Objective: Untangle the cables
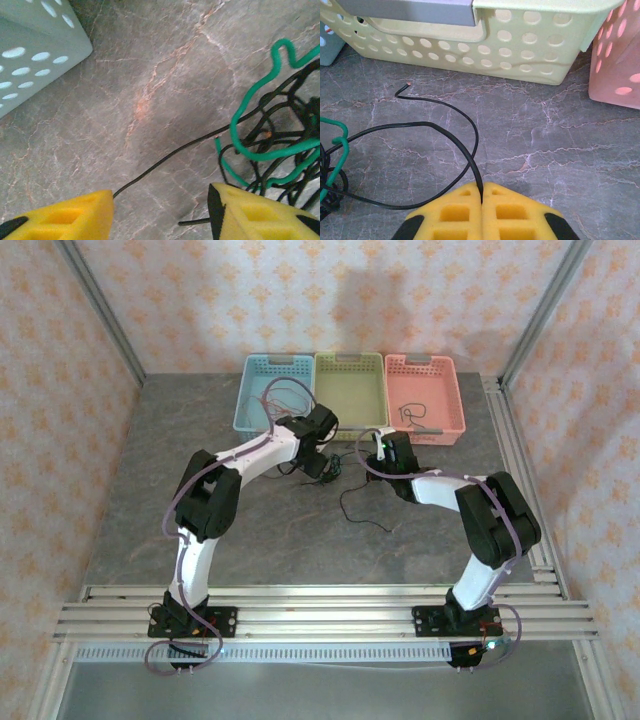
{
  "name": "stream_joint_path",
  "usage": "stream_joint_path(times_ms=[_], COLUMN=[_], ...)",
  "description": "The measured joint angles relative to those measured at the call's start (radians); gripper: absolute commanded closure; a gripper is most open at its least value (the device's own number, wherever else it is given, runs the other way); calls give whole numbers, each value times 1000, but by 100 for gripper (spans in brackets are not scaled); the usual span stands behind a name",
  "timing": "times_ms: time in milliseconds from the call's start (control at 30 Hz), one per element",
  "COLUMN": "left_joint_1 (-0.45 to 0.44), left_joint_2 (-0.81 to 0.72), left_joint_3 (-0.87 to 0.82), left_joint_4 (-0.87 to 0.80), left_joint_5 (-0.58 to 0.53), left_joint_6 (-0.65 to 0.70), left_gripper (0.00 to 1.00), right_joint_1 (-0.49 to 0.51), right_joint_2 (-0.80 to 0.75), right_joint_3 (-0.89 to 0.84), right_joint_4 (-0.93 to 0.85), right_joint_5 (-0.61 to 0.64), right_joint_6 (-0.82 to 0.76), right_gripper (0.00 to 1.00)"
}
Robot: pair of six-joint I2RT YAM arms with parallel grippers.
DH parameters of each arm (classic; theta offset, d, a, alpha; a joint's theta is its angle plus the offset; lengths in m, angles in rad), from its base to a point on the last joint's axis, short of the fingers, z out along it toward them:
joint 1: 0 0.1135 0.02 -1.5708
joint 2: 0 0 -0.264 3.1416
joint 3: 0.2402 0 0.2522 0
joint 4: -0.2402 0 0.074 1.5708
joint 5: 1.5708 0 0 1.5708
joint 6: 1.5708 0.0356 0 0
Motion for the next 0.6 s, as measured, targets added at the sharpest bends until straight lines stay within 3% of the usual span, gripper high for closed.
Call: stream_joint_path(times_ms=[167, 600], left_joint_1=[5, 5], left_joint_2=[9, 132], left_joint_3=[37, 156], left_joint_4=[-15, -43], left_joint_5=[0, 4], left_joint_6=[16, 34], left_gripper=[37, 39], right_joint_1=[0, 0], right_joint_2=[0, 0], right_joint_3=[0, 0], right_joint_4=[0, 0], right_joint_5=[0, 0], right_joint_6=[0, 0], right_gripper=[100, 100])
